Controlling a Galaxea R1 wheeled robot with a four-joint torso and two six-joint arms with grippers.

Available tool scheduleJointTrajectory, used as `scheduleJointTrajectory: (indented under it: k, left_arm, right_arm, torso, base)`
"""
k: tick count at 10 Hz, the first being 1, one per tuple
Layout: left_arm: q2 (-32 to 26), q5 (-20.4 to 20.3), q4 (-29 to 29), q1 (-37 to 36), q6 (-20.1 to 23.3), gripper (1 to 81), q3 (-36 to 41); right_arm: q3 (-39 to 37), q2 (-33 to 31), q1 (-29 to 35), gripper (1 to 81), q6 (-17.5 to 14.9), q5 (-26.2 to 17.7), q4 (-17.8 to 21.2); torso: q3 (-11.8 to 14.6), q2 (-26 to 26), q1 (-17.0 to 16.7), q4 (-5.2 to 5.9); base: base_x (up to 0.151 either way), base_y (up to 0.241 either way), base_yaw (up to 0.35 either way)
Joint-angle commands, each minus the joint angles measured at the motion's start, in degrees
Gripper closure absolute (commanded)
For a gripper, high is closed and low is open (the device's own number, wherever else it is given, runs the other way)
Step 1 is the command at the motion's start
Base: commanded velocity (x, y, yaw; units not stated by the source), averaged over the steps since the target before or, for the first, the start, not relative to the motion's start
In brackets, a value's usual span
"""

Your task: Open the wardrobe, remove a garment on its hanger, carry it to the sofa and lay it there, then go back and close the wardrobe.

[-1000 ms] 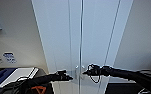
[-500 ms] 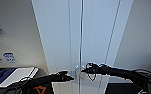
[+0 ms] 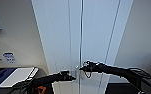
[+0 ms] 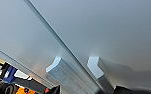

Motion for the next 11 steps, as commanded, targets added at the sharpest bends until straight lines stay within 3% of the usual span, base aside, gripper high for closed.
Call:
scheduleJointTrajectory:
  k: [1,11]
  left_arm:
    - [1.7,0.78,-0.03,-10.85,0.63,1.0,-2.39]
    - [17.17,-0.01,5.77,-14.02,0.98,1.0,-18.84]
  right_arm:
    - [-1.15,1.69,9.78,1.0,0.15,-0.71,-0.28]
    - [-1.32,3.1,9.25,1.0,0.15,-0.71,-1.16]
  torso:
    - [0.0,0.0,0.0,0.0]
    - [-0.02,0.02,0.0,0.0]
  base:
    - [0.0,0.0,0.0]
    - [0.0,0.0,0.0]
